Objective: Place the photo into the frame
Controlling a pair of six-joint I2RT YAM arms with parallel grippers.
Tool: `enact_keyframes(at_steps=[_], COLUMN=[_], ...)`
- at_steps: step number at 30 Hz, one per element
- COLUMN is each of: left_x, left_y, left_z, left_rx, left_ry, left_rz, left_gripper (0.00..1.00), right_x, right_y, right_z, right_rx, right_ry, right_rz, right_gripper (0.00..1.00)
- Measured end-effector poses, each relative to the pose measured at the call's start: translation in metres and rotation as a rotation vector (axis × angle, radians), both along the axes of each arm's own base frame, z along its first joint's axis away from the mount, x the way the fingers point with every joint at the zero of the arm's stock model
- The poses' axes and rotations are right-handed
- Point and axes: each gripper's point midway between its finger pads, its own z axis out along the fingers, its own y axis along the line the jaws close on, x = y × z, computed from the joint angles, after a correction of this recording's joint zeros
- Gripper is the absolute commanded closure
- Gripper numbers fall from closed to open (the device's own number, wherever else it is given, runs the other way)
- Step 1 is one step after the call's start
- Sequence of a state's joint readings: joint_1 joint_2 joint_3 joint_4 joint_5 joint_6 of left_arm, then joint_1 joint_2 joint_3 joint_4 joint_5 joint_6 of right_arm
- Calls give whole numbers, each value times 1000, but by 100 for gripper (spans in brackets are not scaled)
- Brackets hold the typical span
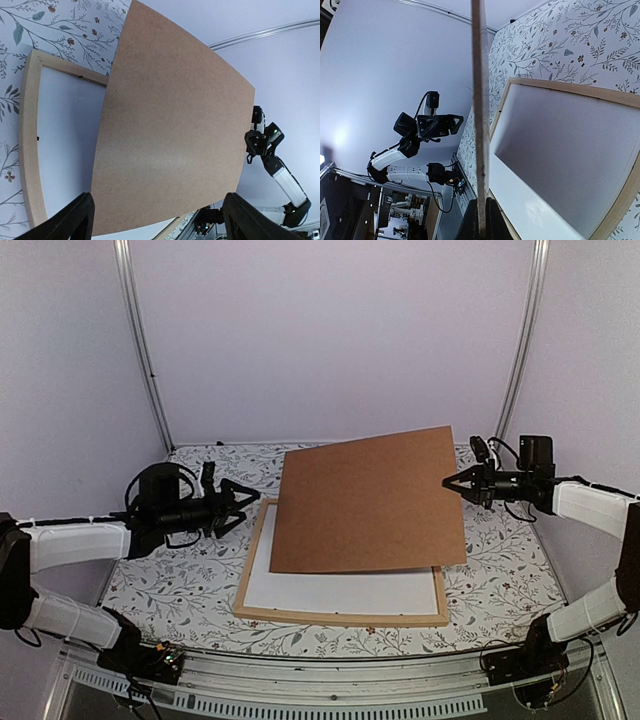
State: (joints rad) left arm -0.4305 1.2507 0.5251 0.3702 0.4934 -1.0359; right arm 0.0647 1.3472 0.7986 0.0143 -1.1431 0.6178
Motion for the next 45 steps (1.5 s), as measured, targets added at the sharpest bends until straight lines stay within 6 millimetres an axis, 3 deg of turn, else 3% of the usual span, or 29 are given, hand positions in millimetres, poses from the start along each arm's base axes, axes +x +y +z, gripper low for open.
enact_keyframes(at_steps=[11, 16, 20, 27, 45], left_x=[19, 25, 27, 28, 29], left_y=[26, 39, 44, 46, 46], left_z=[2, -1, -15, -41, -53], left_rx=[248, 355, 417, 469, 494], left_ry=[-42, -49, -29, 30, 47], left_rz=[96, 136, 142, 130, 118], left_gripper=[7, 7, 7, 7, 2], right_x=[1, -8, -17, -27, -27], right_y=[-2, -3, -1, 10, 24], right_z=[-4, -24, -41, -48, -69], right_rx=[10, 29, 41, 47, 56], right_ry=[64, 162, 258, 320, 386], right_rz=[-26, -41, -50, -31, -30], right_gripper=[100, 100, 100, 100, 100])
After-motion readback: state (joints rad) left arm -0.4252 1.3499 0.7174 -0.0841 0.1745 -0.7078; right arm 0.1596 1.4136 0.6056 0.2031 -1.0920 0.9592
